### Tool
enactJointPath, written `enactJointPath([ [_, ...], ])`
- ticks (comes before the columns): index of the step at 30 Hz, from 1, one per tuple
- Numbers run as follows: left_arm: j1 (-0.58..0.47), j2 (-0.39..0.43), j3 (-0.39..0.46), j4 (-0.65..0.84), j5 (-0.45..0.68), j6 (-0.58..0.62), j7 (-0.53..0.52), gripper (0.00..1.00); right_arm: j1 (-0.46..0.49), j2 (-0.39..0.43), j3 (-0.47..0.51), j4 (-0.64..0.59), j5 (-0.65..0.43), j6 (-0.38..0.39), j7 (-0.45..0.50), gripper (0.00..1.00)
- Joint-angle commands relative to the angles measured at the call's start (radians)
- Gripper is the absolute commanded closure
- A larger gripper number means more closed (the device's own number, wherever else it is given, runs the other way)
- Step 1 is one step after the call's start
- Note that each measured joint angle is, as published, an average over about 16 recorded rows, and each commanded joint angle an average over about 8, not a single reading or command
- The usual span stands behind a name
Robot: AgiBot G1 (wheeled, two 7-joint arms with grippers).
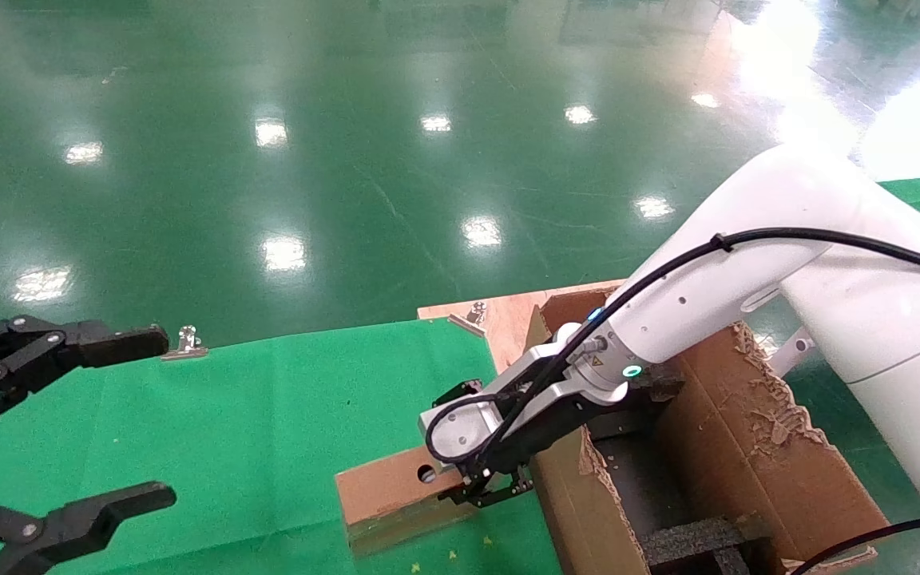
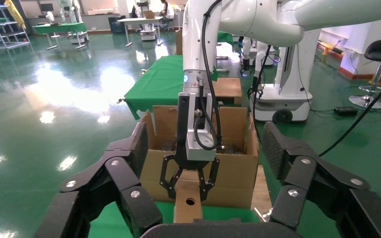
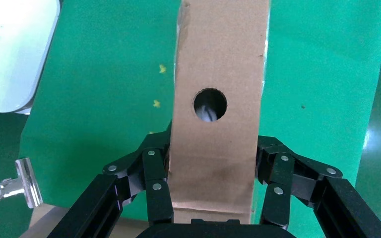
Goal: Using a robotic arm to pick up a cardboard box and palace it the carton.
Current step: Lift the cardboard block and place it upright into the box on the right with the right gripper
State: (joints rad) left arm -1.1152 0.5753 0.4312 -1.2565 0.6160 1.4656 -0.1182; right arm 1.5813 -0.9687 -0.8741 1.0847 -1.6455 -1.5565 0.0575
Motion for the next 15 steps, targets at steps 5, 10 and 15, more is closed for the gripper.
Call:
enactJointPath([
  [5, 0.0, 0.0, 0.0, 0.0, 0.0, 0.0, 0.0, 0.0, 0.027, 0.001, 0.002, -0.02, 0.01, -0.003, -0.012, 1.0],
  [10, 0.0, 0.0, 0.0, 0.0, 0.0, 0.0, 0.0, 0.0, 0.114, 0.003, -0.003, -0.078, 0.039, -0.021, -0.054, 1.0],
  [15, 0.0, 0.0, 0.0, 0.0, 0.0, 0.0, 0.0, 0.0, 0.239, 0.014, -0.04, -0.161, 0.097, -0.036, -0.111, 1.0],
])
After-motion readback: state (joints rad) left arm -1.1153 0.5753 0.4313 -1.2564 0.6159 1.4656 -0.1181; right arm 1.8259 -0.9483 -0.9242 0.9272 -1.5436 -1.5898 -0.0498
